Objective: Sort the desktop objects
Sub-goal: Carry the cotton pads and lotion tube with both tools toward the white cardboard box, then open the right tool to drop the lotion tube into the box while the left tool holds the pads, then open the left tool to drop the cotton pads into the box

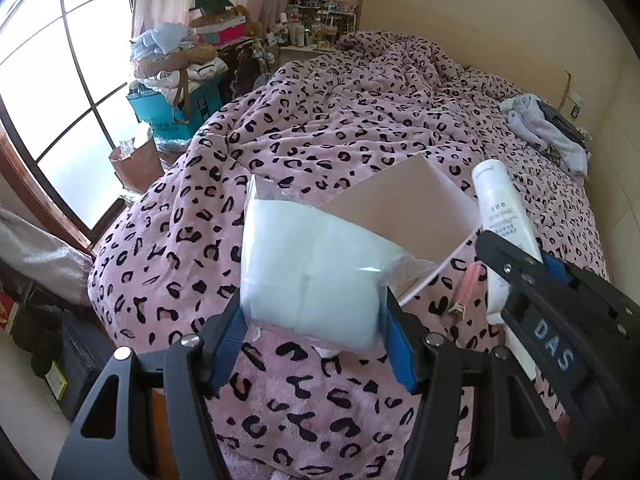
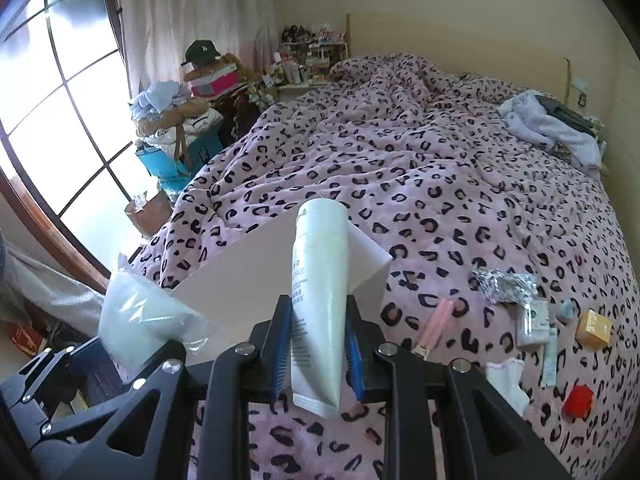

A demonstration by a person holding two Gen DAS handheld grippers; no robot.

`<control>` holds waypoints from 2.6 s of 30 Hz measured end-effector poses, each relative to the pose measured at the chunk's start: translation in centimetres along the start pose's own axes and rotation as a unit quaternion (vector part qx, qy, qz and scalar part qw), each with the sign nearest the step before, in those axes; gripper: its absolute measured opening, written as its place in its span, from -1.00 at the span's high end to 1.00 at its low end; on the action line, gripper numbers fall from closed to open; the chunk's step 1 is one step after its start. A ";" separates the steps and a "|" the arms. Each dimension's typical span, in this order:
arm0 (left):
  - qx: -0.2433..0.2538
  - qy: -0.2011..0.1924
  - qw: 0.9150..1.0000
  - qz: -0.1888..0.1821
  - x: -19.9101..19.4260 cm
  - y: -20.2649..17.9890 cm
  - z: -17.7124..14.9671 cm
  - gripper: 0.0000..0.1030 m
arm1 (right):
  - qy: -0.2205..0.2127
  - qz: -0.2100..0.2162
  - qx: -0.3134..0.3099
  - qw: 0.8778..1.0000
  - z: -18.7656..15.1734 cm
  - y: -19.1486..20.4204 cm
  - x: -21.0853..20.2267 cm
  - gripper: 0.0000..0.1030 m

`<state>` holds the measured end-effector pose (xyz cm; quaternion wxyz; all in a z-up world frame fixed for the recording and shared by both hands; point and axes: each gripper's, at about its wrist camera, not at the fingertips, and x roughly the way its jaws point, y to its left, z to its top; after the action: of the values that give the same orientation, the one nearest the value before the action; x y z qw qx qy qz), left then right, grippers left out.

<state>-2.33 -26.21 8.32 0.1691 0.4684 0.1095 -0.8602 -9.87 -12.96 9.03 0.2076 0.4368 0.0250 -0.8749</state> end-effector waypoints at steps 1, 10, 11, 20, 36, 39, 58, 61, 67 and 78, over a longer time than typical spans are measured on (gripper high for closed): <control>-0.001 0.002 1.000 -0.001 0.3 0.0 0.3 -0.23 | 0.003 0.001 0.000 1.000 0.4 0.0 0.5 0.52; -0.007 0.017 1.000 -0.009 2.8 0.1 2.4 -0.23 | 0.024 0.025 0.001 0.999 3.1 0.3 3.9 0.52; -0.007 0.019 1.000 -0.010 3.1 0.0 2.3 -0.23 | 0.028 0.027 0.001 0.999 3.2 0.3 4.2 0.52; -0.005 0.036 0.999 -0.012 5.1 -0.7 1.8 -0.24 | 0.055 0.036 0.004 0.998 2.3 0.2 6.6 0.52; 0.003 0.035 0.999 0.000 5.7 -1.0 1.7 -0.27 | 0.083 0.044 0.008 0.996 1.3 -0.1 8.6 0.54; 0.005 0.034 0.999 0.000 5.8 -1.0 1.7 -0.32 | 0.083 0.043 0.005 0.996 1.3 -0.1 8.6 0.54; 0.027 0.007 1.000 -0.001 4.5 -2.3 2.3 -0.81 | 0.063 0.019 0.010 0.998 3.0 -1.4 6.5 0.36; 0.030 -0.001 1.000 -0.005 4.0 -2.6 2.7 -0.87 | 0.054 0.010 0.015 0.998 3.3 -2.0 5.6 0.31; 0.036 0.004 0.999 -0.030 4.6 -3.5 2.7 -0.96 | 0.039 0.000 0.030 0.999 3.7 -3.7 4.1 0.29; 0.046 0.030 0.996 -0.074 6.8 -5.4 2.3 -0.99 | 0.022 -0.011 0.053 0.998 3.9 -6.1 2.5 0.29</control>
<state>-9.66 -23.33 3.97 0.0797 0.4918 0.1092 -0.8601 -16.44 -9.08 8.67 0.1739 0.4657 -0.0126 -0.8676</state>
